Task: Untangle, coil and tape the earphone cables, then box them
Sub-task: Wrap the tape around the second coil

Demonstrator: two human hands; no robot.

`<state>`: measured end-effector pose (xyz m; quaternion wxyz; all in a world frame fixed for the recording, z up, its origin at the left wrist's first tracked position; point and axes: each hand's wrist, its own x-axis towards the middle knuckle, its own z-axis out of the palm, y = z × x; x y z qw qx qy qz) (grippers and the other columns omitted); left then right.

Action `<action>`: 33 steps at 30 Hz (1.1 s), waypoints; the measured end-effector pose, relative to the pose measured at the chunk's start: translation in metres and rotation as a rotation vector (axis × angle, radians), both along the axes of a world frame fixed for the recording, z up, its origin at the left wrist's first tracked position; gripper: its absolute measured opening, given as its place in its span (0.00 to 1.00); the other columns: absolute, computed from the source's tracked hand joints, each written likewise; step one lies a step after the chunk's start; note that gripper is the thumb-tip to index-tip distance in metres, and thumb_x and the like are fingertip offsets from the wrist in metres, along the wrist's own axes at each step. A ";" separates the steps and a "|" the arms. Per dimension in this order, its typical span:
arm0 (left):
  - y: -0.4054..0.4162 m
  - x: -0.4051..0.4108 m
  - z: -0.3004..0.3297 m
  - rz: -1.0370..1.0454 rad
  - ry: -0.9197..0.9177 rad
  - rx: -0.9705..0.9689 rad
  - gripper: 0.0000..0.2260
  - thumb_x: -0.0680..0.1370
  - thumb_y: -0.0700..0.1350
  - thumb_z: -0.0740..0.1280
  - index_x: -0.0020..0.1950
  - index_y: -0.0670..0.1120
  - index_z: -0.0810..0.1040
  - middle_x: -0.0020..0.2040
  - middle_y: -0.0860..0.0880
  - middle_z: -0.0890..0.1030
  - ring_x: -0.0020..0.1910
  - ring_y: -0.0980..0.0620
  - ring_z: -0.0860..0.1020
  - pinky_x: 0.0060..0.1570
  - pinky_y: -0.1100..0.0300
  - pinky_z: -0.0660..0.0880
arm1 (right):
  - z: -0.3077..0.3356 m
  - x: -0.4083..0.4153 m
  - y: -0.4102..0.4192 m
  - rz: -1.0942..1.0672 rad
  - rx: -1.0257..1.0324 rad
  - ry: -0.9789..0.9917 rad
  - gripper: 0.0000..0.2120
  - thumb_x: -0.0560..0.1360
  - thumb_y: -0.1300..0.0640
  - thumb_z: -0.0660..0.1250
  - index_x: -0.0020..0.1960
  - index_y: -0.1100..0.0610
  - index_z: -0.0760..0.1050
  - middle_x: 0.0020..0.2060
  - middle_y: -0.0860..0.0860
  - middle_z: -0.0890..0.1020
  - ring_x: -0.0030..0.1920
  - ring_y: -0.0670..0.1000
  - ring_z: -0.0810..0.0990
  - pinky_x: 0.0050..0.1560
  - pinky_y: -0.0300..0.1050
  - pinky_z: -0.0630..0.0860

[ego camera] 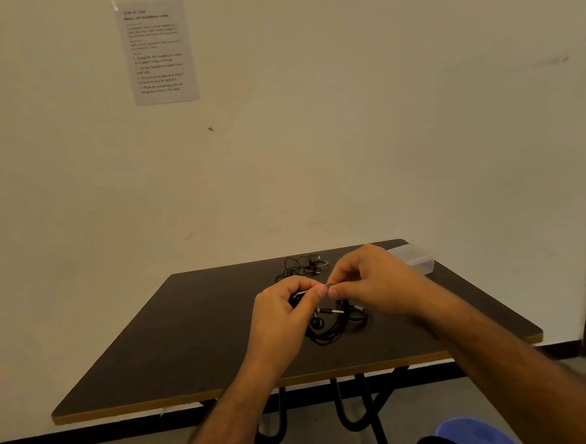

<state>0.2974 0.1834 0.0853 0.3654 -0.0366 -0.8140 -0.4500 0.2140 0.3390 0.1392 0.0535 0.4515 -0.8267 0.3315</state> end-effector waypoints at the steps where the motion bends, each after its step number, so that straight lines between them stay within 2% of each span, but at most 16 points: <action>1: 0.000 -0.001 0.000 0.004 -0.003 -0.010 0.04 0.78 0.47 0.69 0.45 0.54 0.83 0.39 0.58 0.83 0.42 0.60 0.80 0.41 0.65 0.77 | -0.001 -0.001 0.000 -0.006 0.010 0.007 0.04 0.76 0.53 0.71 0.42 0.47 0.82 0.36 0.41 0.82 0.39 0.40 0.79 0.41 0.34 0.72; 7: -0.002 -0.005 -0.002 -0.015 0.004 0.051 0.05 0.78 0.47 0.69 0.44 0.53 0.84 0.40 0.57 0.83 0.41 0.58 0.81 0.42 0.59 0.79 | -0.007 -0.003 -0.005 -0.003 -0.060 0.014 0.02 0.75 0.53 0.71 0.44 0.49 0.83 0.37 0.41 0.82 0.40 0.40 0.80 0.43 0.34 0.73; 10: -0.004 -0.007 -0.003 -0.024 0.000 0.088 0.04 0.78 0.47 0.69 0.45 0.52 0.84 0.40 0.56 0.83 0.42 0.58 0.81 0.42 0.61 0.78 | -0.005 -0.010 -0.003 0.070 -0.128 -0.122 0.04 0.74 0.54 0.73 0.48 0.51 0.85 0.39 0.45 0.85 0.44 0.42 0.83 0.50 0.39 0.78; 13: -0.006 -0.010 -0.005 -0.022 -0.005 0.129 0.04 0.79 0.47 0.69 0.47 0.50 0.84 0.40 0.57 0.83 0.42 0.59 0.80 0.40 0.66 0.77 | -0.005 -0.018 0.001 0.130 -0.163 -0.291 0.07 0.74 0.53 0.73 0.49 0.54 0.85 0.41 0.47 0.86 0.47 0.45 0.84 0.54 0.44 0.79; 17: -0.009 -0.016 -0.007 -0.035 -0.022 0.175 0.05 0.79 0.46 0.69 0.47 0.49 0.84 0.38 0.55 0.83 0.39 0.59 0.80 0.37 0.68 0.75 | -0.008 -0.026 -0.001 0.125 -0.127 -0.287 0.07 0.75 0.53 0.71 0.45 0.57 0.85 0.39 0.45 0.85 0.44 0.43 0.83 0.55 0.46 0.78; 19: -0.011 -0.019 -0.008 -0.043 -0.031 0.183 0.05 0.79 0.46 0.69 0.47 0.49 0.84 0.37 0.53 0.82 0.38 0.58 0.80 0.37 0.66 0.76 | -0.008 -0.029 -0.004 0.135 -0.119 -0.288 0.08 0.76 0.55 0.71 0.45 0.59 0.84 0.38 0.45 0.85 0.44 0.42 0.83 0.53 0.43 0.77; 24: -0.024 -0.028 -0.015 -0.093 -0.121 0.179 0.06 0.80 0.46 0.68 0.48 0.50 0.84 0.40 0.50 0.84 0.43 0.52 0.82 0.46 0.56 0.80 | -0.012 -0.036 -0.013 0.132 -0.064 -0.309 0.07 0.76 0.58 0.70 0.45 0.62 0.83 0.38 0.48 0.85 0.39 0.39 0.81 0.41 0.31 0.73; 26: -0.031 -0.032 -0.020 -0.100 -0.148 0.181 0.05 0.79 0.46 0.68 0.48 0.51 0.85 0.42 0.51 0.84 0.46 0.52 0.82 0.48 0.55 0.80 | -0.017 -0.040 -0.019 0.098 -0.032 -0.290 0.07 0.76 0.57 0.71 0.45 0.60 0.84 0.37 0.47 0.85 0.39 0.39 0.80 0.43 0.35 0.72; 29: -0.041 -0.039 -0.030 -0.079 -0.177 0.166 0.06 0.79 0.46 0.68 0.52 0.55 0.84 0.47 0.55 0.85 0.50 0.59 0.81 0.52 0.59 0.78 | -0.027 -0.048 -0.031 0.048 -0.011 -0.268 0.05 0.75 0.57 0.72 0.45 0.59 0.84 0.38 0.47 0.84 0.40 0.40 0.80 0.45 0.38 0.73; 33: -0.054 -0.050 -0.043 -0.018 -0.200 0.210 0.08 0.79 0.46 0.68 0.56 0.53 0.83 0.51 0.55 0.84 0.52 0.58 0.81 0.56 0.53 0.79 | -0.043 -0.061 -0.045 0.007 -0.006 -0.232 0.04 0.75 0.57 0.72 0.46 0.58 0.83 0.40 0.48 0.84 0.44 0.44 0.81 0.49 0.41 0.76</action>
